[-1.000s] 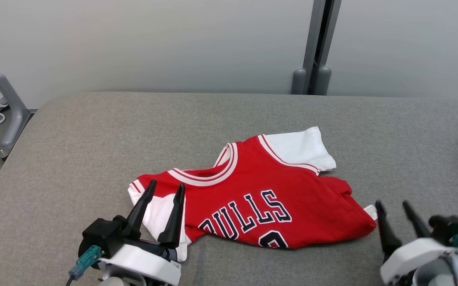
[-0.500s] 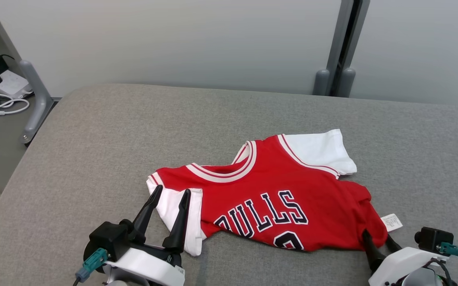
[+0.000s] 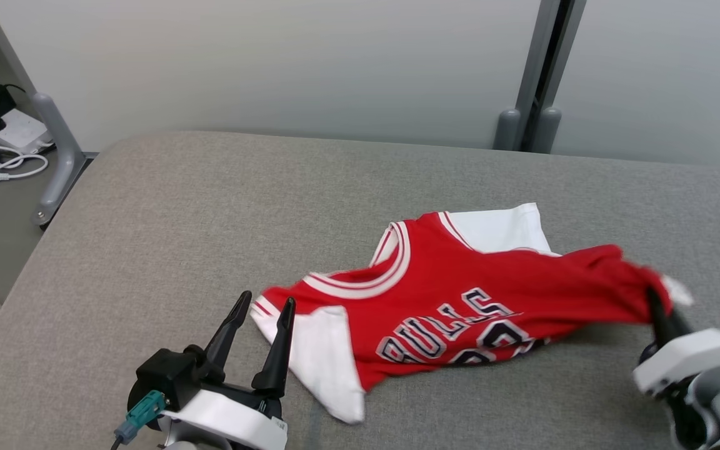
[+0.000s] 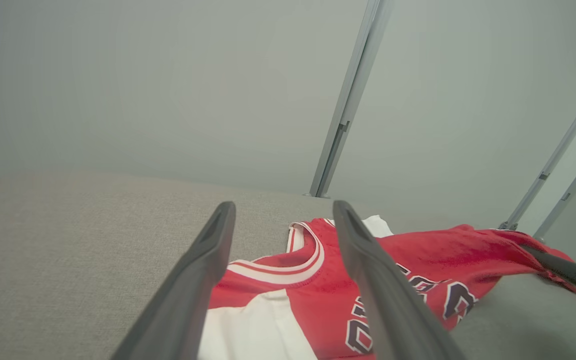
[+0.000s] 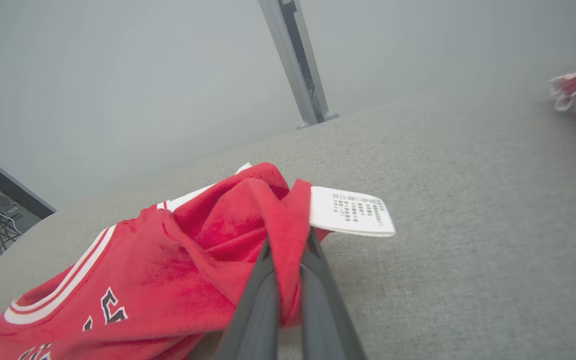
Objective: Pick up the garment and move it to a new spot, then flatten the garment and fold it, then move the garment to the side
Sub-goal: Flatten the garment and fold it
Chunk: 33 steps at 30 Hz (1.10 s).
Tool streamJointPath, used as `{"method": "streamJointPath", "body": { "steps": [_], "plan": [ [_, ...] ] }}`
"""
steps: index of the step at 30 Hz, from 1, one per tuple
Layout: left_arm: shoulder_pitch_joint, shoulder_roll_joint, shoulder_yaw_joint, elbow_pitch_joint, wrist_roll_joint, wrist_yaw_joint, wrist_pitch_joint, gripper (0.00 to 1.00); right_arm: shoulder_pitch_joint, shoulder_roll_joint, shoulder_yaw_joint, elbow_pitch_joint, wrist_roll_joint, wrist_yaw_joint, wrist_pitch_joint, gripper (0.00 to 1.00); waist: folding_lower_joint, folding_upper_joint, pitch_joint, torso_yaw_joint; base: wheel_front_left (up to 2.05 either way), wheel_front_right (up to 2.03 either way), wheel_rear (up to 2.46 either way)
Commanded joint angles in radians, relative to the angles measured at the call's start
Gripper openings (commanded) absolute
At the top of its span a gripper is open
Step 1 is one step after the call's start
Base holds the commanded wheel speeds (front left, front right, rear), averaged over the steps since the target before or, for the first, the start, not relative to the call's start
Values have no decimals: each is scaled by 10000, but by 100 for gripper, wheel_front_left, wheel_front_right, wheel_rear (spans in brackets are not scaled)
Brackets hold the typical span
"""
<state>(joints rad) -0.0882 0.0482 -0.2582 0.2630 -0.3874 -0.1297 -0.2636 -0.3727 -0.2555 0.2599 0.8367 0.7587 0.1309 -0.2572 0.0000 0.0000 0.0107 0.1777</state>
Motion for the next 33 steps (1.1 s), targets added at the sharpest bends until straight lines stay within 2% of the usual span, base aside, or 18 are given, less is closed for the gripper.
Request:
{"method": "streamJointPath", "body": {
  "steps": [1,7,9,12,18,19,20,21,22,28,33],
  "plan": [
    [49,47,51,-12,0,-9,-5,100,-204,-246,-363,-282,-316,-2,-107,0,0,0,-43,-76,0,0,0],
    [91,47,1,-29,-91,-9,-3,100,-476,-622,-2218,-1211,-2389,-2,-87,0,0,0,-139,-228,0,0,0],
    [95,47,-17,-20,-94,-9,-5,100,-501,-516,-2947,-1273,-3165,-3,-85,0,0,0,-169,-239,0,0,0],
    [112,48,-41,-10,-138,-9,-5,100,-593,-245,-3723,-912,-4254,-2,-39,0,0,0,-208,-217,0,0,0],
    [122,47,-94,11,-204,-9,-5,100,-610,349,-4825,101,-6089,-2,883,0,0,0,-285,-100,0,0,0],
    [117,48,-98,13,-217,-9,-5,100,-596,469,-4932,239,-6265,-2,958,14,0,0,-292,-80,0,0,0],
    [113,48,-98,12,-229,-9,-5,100,-595,581,-5005,359,-6376,-2,1007,38,0,0,-297,-68,0,0,0],
    [108,48,-97,13,-237,-9,-5,100,-597,662,-5095,501,-6474,-2,990,90,0,0,-299,-62,0,0,0],
    [103,45,-85,12,-239,-9,-5,100,-609,717,-5225,676,-6548,-3,1030,100,0,0,-299,-60,0,0,0],
    [72,47,-89,7,-212,-9,-5,100,-838,831,-5154,1380,-7238,-3,803,100,0,0,-291,-69,0,0,0],
    [101,48,10,-76,-203,-9,-5,100,-1044,1219,-4556,1292,-6962,-3,201,100,0,0,-280,-229,0,0,0]
  ]
}}
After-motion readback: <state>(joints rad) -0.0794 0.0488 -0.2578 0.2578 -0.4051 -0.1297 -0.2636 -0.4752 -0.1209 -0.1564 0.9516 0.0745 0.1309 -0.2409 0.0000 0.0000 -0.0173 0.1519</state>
